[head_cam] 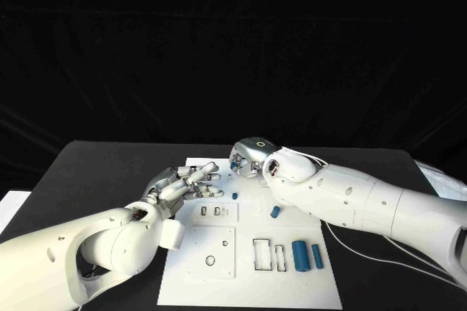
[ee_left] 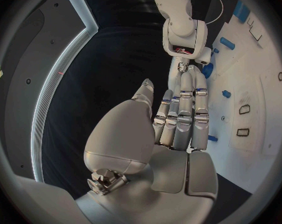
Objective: Assemble the parts on the task board
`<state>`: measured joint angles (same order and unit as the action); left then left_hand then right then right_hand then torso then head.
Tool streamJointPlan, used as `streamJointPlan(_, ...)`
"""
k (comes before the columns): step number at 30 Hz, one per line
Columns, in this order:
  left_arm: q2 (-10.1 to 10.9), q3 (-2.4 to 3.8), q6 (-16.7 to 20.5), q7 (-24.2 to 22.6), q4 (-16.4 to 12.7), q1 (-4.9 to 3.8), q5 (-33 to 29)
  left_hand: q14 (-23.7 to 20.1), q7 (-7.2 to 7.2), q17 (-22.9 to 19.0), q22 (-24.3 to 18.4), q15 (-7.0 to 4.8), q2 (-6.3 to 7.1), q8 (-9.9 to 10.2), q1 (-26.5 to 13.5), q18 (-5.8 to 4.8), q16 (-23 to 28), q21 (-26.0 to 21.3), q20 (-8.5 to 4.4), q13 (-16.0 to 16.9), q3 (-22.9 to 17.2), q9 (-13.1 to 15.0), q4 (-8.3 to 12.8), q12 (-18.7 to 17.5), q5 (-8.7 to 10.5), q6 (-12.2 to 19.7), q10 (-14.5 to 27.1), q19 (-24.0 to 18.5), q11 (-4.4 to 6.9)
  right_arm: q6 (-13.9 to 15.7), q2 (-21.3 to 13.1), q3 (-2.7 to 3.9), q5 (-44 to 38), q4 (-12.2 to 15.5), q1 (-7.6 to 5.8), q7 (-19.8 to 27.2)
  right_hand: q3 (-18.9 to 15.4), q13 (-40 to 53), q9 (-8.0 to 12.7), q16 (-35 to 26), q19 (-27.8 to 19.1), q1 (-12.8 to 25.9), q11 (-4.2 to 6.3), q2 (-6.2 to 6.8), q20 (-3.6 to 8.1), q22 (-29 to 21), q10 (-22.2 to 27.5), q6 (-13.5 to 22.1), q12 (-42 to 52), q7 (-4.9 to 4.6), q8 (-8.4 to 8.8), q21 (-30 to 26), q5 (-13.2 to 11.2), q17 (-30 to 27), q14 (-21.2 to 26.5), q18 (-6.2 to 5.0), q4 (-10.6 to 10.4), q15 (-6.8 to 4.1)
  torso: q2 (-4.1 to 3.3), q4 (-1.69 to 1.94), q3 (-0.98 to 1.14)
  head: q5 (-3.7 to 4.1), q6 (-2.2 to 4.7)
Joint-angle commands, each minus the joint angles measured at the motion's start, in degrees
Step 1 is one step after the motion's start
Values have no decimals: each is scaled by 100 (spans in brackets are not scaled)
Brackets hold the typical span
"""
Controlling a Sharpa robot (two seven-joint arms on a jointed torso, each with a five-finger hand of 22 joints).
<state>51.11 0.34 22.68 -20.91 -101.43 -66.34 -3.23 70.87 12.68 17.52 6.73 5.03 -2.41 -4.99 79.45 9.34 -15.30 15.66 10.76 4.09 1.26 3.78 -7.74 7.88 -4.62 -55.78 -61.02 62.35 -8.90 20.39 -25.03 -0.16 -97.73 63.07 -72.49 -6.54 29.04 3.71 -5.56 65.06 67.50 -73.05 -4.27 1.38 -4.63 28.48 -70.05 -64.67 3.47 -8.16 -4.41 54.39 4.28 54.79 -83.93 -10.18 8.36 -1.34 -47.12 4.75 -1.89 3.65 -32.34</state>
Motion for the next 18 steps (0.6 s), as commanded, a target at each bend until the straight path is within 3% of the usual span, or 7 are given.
streamJointPlan(1,-12,4,-155,4,-8,-8,-6,-51,-1,6,-8,-7,-31,18,24,101,39,-39,29,-6,5,1,36,-30,-20,42,42,-10,3,-67,2,-3,-180,-25,10,-328,34,-5,4,-21,-67,-12,-17,65,-20,-14,97,75,-3,-19,34,16,19,-25,-119,-22,-26,64,-6,2,-1,2,-3)
streamJointPlan(5,-10,4,-147,-5,-8,-8,-6,-51,-1,6,-8,-7,-31,18,24,101,39,-39,29,-6,5,1,36,-30,-20,42,42,-10,3,-62,-2,-3,-142,-28,10,-297,-83,-28,109,-310,-229,159,-170,380,-129,-81,767,556,-8,-150,99,-44,33,-410,1,-18,-90,223,-8,-4,-1,-2,-1)
streamJointPlan(8,-7,4,-122,-46,-9,-9,-6,-53,0,10,-9,-6,-31,17,27,101,41,-40,29,-6,4,1,40,-29,-19,44,44,-10,2,-13,-27,-4,-102,-2,10,-277,-333,-22,180,-512,-318,140,-246,522,-192,-115,1370,1019,1,-164,93,-96,39,-666,63,-35,-107,282,-8,-6,1,-14,-5)
streamJointPlan(12,13,4,-91,-84,-5,-10,-6,-86,4,23,-16,3,-21,14,11,98,58,-54,36,-6,20,4,42,-23,-16,49,49,-26,-3,225,-141,-4,-14,149,9,-379,-615,-7,154,-502,-314,161,-290,547,-234,-131,1483,1054,35,-239,73,-97,134,-669,43,-35,-204,305,-7,-16,5,-7,7)
streamJointPlan(18,31,4,-79,-99,21,-11,-6,-100,6,29,-19,8,-19,13,4,96,67,-61,39,-6,26,4,42,-21,-16,51,51,-33,-6,455,-611,6,191,716,-17,-460,-821,22,119,-438,-276,67,-234,471,-224,-140,1185,926,183,-192,43,-68,282,-616,12,-47,-286,264,-6,-14,13,-9,12)
